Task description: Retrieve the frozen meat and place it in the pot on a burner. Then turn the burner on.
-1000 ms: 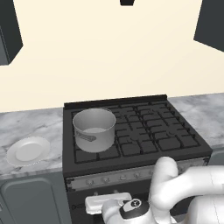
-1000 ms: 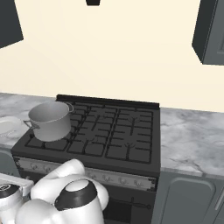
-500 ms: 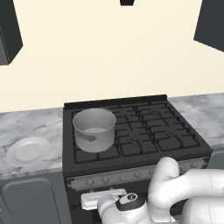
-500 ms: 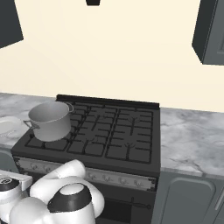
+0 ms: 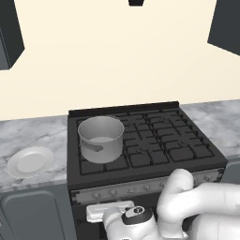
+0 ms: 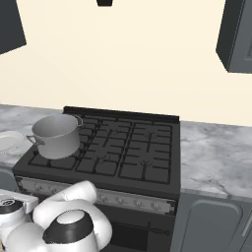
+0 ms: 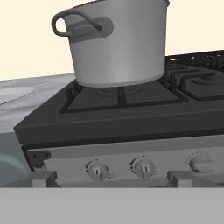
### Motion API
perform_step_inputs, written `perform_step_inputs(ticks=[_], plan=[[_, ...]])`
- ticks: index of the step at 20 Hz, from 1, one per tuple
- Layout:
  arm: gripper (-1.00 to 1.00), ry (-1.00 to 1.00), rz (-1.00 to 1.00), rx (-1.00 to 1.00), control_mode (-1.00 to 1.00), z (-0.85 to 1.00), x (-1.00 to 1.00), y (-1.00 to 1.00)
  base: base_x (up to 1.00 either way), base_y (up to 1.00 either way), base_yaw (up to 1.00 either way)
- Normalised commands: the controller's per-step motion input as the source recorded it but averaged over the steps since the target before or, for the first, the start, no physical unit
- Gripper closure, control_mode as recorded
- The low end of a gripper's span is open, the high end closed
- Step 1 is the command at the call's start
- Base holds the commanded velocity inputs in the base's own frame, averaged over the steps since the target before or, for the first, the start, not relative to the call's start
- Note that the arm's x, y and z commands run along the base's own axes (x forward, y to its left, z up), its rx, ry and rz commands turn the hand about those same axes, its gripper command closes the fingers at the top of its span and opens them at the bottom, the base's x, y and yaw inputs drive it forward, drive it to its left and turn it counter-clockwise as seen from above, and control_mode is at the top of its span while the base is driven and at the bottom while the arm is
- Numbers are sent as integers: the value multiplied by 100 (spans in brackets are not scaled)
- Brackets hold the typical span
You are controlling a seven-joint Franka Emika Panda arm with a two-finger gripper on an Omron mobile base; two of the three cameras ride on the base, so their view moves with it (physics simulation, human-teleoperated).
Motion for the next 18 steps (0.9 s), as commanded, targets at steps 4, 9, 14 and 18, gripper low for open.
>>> perform_step_inputs(ticks=[4,9,14,18], plan=[[-100,0,4,0,-100,0,61,-15,0,0,0],[-100,0,1,0,-100,-26,24,-4,0,0,0],[-100,-3,2,0,-100,-27,22,-16,0,0,0],[-100,0,2,0,-100,-16,10,-5,0,0,0]])
